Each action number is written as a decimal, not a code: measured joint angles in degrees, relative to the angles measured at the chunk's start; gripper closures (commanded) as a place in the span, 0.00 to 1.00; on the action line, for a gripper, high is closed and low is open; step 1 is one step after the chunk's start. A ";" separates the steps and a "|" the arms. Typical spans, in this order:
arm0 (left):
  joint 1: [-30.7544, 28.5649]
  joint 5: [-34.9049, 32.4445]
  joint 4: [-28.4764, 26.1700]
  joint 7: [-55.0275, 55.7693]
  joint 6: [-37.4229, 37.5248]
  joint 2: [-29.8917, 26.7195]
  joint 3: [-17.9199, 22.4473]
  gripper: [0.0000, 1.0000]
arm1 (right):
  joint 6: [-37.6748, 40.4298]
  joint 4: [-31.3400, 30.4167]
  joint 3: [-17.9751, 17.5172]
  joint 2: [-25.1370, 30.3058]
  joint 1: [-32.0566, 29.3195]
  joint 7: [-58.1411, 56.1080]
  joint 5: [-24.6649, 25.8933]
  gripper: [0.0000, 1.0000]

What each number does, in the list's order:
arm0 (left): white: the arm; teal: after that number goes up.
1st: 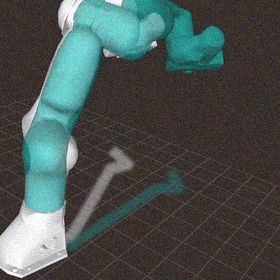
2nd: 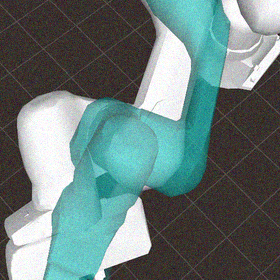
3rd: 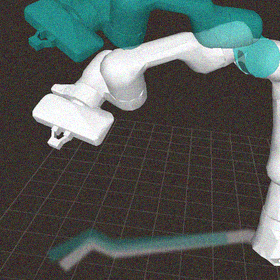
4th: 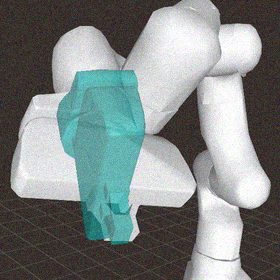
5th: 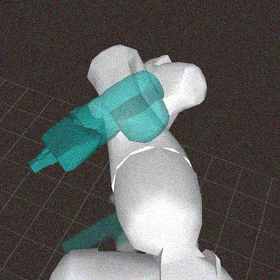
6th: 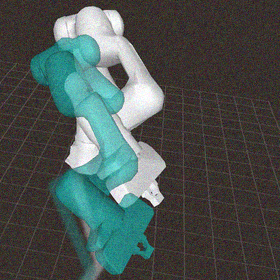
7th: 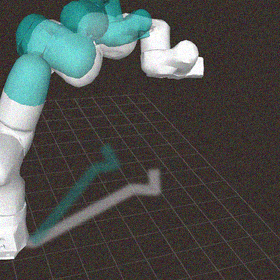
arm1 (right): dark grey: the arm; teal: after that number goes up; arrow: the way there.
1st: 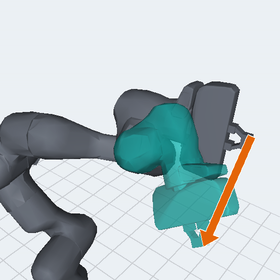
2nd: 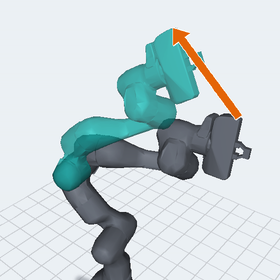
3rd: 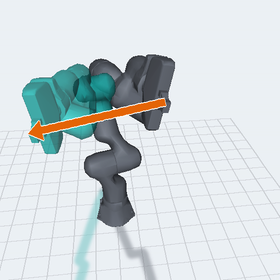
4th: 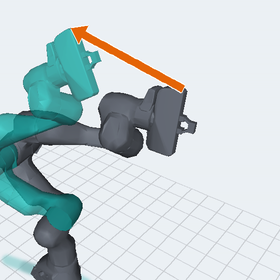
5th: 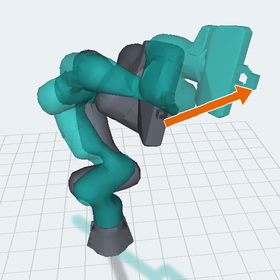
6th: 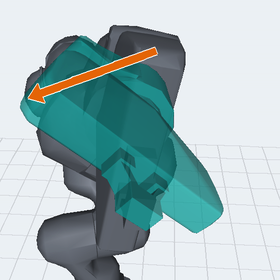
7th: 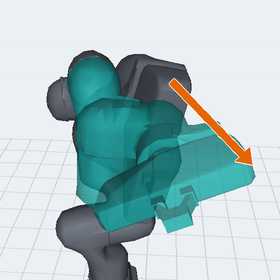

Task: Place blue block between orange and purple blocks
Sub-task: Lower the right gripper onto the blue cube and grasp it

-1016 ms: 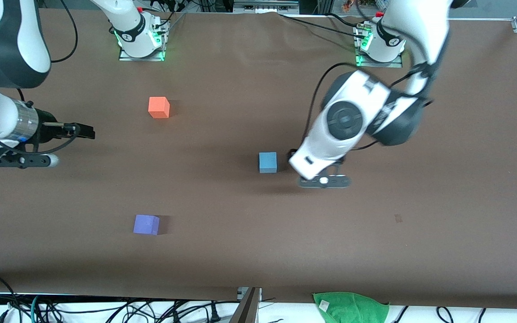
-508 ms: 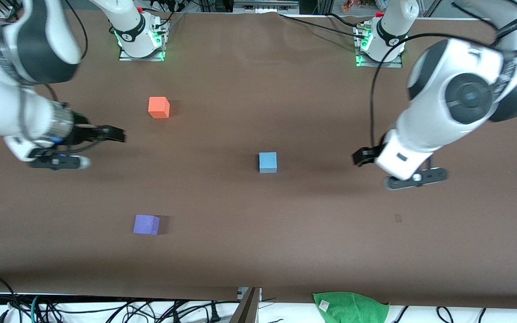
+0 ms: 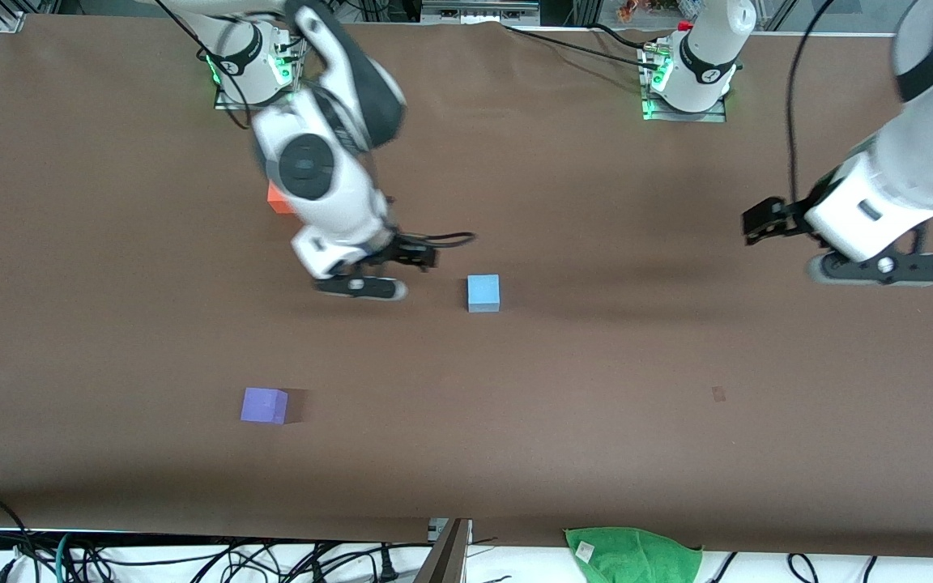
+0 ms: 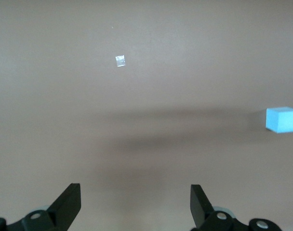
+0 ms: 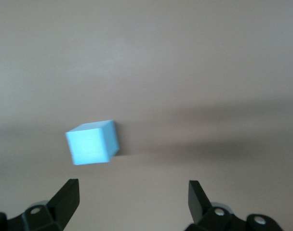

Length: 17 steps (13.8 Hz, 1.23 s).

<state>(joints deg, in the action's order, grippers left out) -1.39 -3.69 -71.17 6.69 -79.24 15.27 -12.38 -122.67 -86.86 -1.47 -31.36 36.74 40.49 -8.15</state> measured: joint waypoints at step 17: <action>2.76 3.45 -28.10 -7.61 -17.56 -17.99 10.87 0.00 | -21.32 1.11 0.80 -14.55 9.96 9.36 12.27 0.00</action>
<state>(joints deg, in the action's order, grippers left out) 1.38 -0.24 -99.28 -0.93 -96.79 -2.72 -1.52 -143.99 -85.75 -0.67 -45.91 46.69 49.86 4.13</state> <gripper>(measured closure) 0.000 0.000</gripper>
